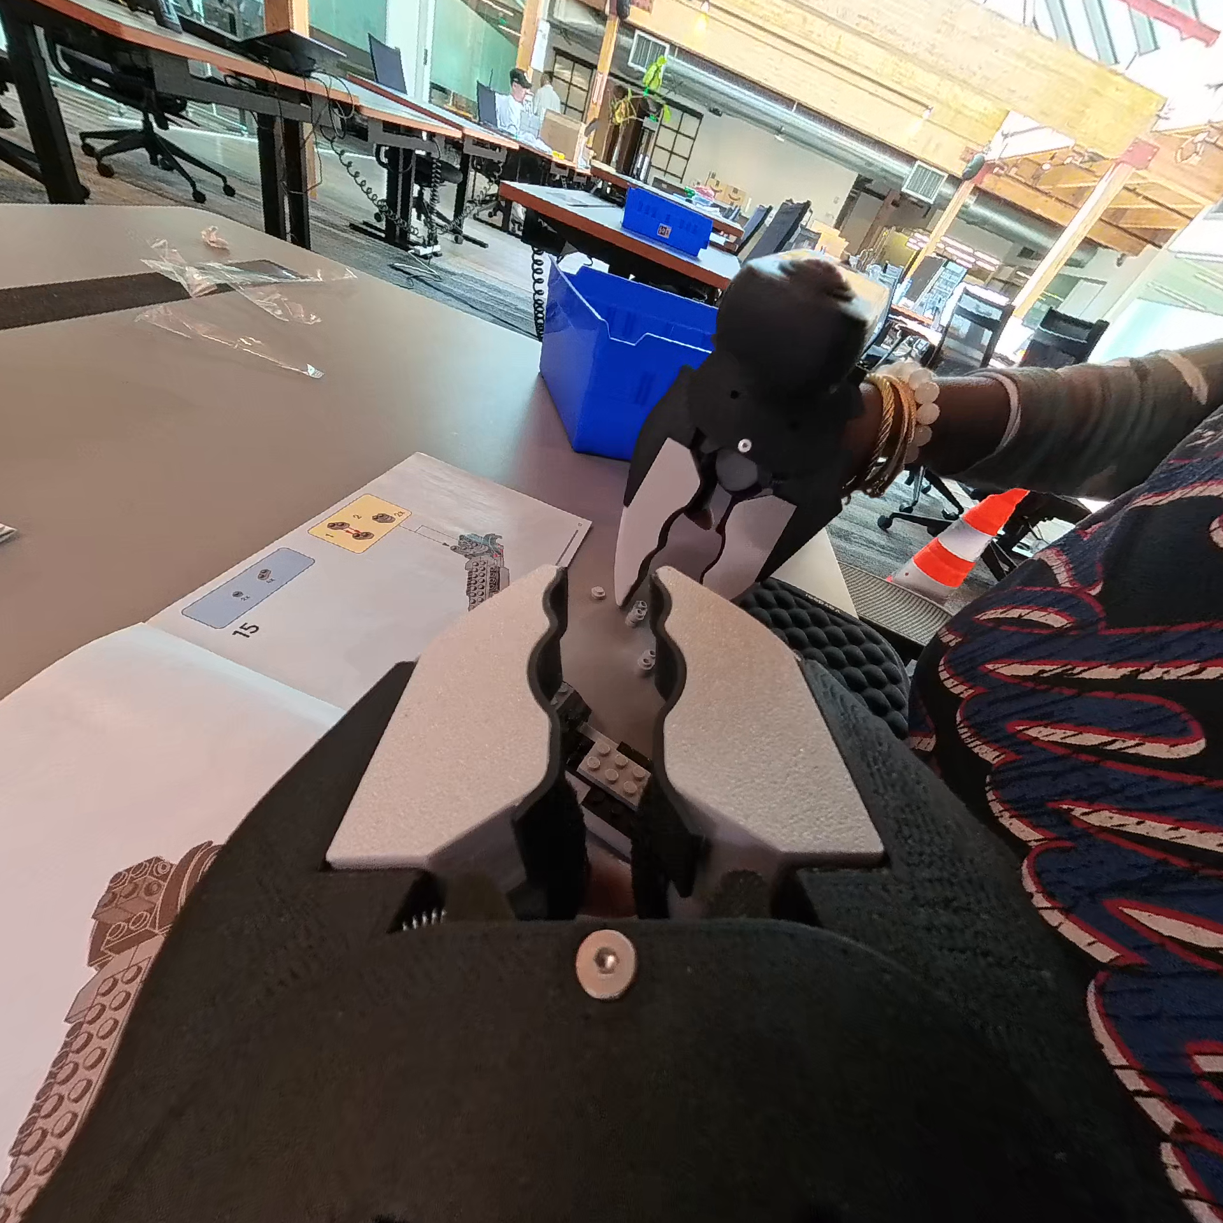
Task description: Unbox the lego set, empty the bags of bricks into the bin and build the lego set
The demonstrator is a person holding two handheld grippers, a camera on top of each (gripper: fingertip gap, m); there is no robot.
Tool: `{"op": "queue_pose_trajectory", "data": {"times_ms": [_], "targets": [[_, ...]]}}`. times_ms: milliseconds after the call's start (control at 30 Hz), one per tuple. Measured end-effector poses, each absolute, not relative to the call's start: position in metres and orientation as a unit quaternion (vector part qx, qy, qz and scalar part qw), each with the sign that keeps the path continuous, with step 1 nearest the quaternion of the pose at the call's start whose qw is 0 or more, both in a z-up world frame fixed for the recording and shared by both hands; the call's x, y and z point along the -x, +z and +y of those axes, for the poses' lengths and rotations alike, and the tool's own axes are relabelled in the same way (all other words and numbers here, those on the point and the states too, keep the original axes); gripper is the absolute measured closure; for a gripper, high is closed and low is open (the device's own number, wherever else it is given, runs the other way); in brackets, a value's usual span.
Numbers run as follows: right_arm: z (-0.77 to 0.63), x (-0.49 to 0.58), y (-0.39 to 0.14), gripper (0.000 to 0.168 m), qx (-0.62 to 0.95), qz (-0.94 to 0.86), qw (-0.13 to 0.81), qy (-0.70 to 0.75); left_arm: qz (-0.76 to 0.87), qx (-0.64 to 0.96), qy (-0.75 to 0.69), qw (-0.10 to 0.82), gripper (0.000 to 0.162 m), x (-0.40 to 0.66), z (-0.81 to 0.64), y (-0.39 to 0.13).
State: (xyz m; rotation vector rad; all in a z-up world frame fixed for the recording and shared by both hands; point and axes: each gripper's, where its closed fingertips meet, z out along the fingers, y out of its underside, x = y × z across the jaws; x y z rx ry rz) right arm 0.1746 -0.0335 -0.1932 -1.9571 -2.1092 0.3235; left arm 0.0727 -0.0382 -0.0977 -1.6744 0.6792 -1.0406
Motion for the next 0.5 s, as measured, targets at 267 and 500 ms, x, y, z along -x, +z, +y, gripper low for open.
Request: {"op": "queue_pose_trajectory", "data": {"times_ms": [267,500], "targets": [[-0.029,-0.17,-0.178,0.163,0.667,-0.713,0.159,0.145,0.287,0.694,-0.428,0.502,0.139,-0.075,-0.04,-0.099],[-0.026,-0.171,-0.187,0.168,0.662,-0.728,0.135,0.118,0.287,0.695,-0.424,0.504,0.139,-0.074,-0.04,-0.099]]}}
